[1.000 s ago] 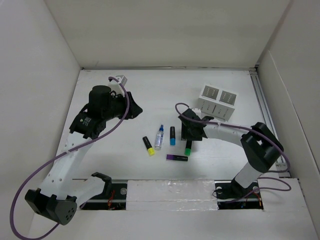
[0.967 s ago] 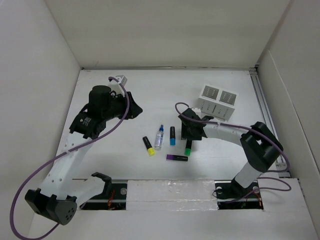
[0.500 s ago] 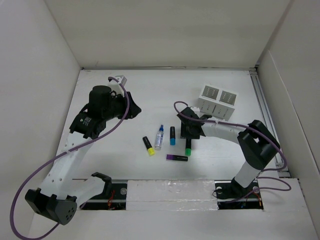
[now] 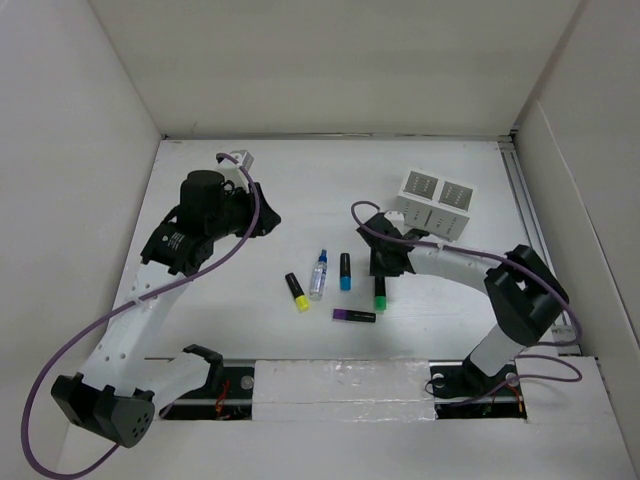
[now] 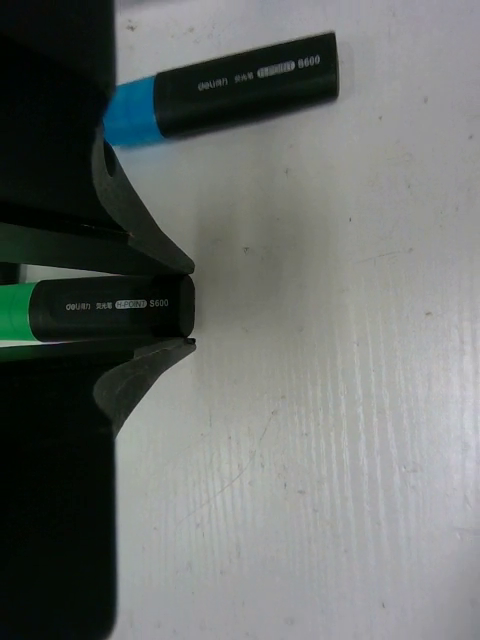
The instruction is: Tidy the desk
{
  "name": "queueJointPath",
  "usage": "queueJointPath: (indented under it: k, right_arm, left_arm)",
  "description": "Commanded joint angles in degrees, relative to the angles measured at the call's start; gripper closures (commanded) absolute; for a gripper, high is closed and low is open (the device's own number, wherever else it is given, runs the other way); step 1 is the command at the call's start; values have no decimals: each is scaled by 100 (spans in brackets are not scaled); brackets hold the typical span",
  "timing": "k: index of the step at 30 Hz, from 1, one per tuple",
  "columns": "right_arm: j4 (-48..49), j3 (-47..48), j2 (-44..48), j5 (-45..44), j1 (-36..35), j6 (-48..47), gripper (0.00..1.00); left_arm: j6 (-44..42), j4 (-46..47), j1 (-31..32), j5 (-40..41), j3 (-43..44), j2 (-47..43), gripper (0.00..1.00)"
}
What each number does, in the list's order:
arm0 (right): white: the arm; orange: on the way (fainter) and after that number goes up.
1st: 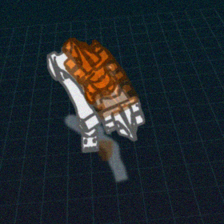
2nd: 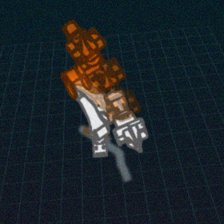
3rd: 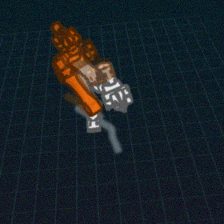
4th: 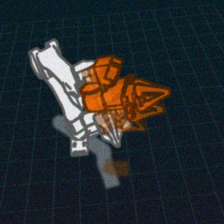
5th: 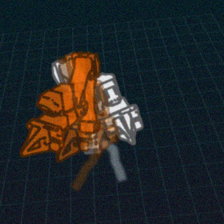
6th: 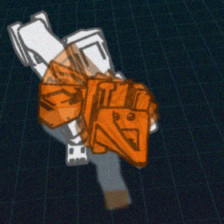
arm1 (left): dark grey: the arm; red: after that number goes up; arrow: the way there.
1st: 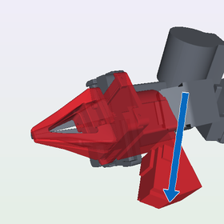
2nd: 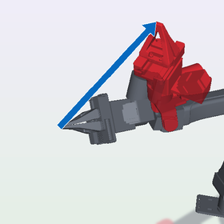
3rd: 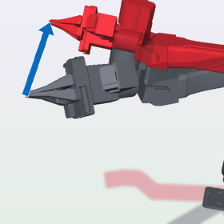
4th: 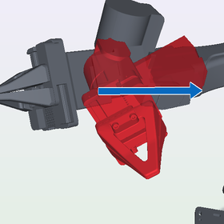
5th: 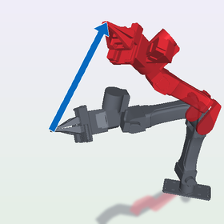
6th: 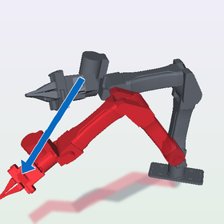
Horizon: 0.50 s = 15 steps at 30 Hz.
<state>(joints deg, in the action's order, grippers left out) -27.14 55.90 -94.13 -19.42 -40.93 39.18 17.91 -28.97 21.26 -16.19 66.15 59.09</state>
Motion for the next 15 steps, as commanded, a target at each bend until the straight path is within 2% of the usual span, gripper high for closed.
queueJointPath:
  k: [1,10,14,15]
  right_arm:
    - [-195,395,482,-334,40,-235,89]
    - [-398,1229,1695,-185,761,-823,91]
    - [-407,1862,1845,-106,1542,-1298,90]
    - [-372,2020,1819,-88,2005,-1499,90]
  left_arm:
    - [19,199,1,89,197,-82,73]
    - [274,348,1,-43,91,-187,74]
    - [564,628,1,-226,-58,-240,74]
    - [704,690,1,-323,-137,-231,74]
